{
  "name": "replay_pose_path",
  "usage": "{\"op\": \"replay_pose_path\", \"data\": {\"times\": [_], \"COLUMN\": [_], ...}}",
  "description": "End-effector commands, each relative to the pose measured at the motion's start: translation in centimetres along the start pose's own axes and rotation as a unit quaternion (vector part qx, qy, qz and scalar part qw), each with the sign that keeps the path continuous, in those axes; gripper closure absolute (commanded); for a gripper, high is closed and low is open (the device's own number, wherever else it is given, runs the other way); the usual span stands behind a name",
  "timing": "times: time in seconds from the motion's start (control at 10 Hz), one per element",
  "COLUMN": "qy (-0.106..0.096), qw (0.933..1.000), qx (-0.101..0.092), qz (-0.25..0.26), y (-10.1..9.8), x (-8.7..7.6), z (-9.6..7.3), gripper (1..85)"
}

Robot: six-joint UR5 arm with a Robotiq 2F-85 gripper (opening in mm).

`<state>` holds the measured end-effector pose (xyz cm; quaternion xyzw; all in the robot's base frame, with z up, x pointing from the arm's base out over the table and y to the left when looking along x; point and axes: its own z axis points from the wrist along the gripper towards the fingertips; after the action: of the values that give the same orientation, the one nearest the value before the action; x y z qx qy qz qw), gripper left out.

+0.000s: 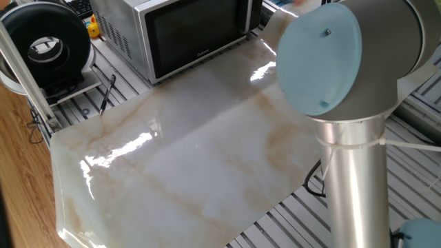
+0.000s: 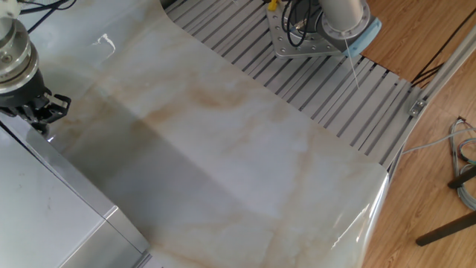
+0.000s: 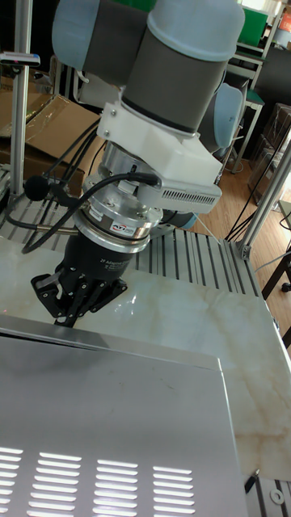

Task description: Close the microwave door

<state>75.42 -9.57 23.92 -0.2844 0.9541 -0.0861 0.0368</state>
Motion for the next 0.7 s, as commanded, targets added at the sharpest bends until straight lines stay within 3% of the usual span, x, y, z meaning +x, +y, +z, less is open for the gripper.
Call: {"op": "replay_pose_path", "data": {"times": [0.0, 0.2, 0.5, 0.6], "qy": [-0.011, -0.015, -0.010, -0.031], "qw": [0.9999, 0.9997, 0.9996, 0.9994], "qx": [-0.006, -0.011, 0.000, 0.001], "qz": [-0.006, -0.013, -0.026, -0.011], "y": [0.15, 0.28, -0.15, -0.02], "x": [-0.69, -0.97, -1.18, -1.58], "z": [0.11, 0.22, 0.06, -0.14], "gripper": [84.3, 84.3, 84.3, 84.3]}}
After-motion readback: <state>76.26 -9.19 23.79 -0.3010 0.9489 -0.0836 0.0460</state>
